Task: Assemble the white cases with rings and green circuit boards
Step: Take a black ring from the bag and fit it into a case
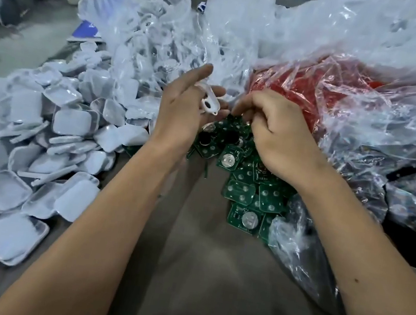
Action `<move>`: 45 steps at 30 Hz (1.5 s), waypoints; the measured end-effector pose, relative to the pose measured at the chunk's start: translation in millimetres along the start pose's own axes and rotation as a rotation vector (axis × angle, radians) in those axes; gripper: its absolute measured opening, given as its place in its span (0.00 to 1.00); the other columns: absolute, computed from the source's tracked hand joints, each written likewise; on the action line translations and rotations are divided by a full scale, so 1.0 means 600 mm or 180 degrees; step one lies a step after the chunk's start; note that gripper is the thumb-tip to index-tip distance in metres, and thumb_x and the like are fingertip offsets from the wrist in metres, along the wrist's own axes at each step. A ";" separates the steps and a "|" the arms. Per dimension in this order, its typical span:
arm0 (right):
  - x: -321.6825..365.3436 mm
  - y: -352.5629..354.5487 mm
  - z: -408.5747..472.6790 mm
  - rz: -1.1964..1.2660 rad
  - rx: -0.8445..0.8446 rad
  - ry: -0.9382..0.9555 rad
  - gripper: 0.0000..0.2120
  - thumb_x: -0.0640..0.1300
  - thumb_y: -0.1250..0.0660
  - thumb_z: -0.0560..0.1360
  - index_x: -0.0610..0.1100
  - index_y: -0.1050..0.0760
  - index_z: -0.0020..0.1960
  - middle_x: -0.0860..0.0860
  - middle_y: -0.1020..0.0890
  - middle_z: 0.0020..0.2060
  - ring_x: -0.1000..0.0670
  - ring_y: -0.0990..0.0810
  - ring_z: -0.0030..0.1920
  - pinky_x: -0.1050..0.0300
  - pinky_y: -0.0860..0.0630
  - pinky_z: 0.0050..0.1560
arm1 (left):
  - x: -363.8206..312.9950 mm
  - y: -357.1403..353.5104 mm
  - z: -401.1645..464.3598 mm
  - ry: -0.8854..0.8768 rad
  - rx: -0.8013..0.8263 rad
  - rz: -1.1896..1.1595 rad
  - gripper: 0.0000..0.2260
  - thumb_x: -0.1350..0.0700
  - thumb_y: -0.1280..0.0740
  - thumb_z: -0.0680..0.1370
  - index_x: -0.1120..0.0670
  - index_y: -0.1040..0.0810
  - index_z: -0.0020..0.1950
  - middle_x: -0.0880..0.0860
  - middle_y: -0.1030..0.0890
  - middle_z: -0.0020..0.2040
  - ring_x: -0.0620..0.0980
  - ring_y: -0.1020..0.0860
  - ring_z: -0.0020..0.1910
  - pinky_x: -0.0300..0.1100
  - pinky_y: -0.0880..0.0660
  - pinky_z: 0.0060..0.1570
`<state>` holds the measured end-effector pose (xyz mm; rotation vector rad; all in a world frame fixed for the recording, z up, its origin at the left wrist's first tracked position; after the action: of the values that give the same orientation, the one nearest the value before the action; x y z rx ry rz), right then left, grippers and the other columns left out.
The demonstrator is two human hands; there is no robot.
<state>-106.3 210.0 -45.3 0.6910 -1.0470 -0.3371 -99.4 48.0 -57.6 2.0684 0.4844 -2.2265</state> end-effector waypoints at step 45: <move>-0.021 0.009 -0.010 0.2627 -0.0666 -0.0246 0.07 0.31 0.25 0.75 0.36 0.16 0.52 0.42 0.12 0.43 0.44 0.12 0.42 0.56 0.15 0.46 | -0.002 -0.011 -0.008 0.0209 0.0677 -0.0095 0.11 0.60 0.41 0.85 0.56 0.19 0.54 0.52 0.20 0.40 0.48 0.29 0.32 0.36 0.38 0.27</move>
<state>-107.5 223.5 -52.2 0.0235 -1.2566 0.2452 -96.2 55.6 -55.4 2.2548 0.2956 -2.3250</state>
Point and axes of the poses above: each hand's wrist, its own z-axis towards the middle knuckle, its own y-axis out of the back of the hand, x = y × z, the point moved 4 cm from there along z, towards the middle knuckle
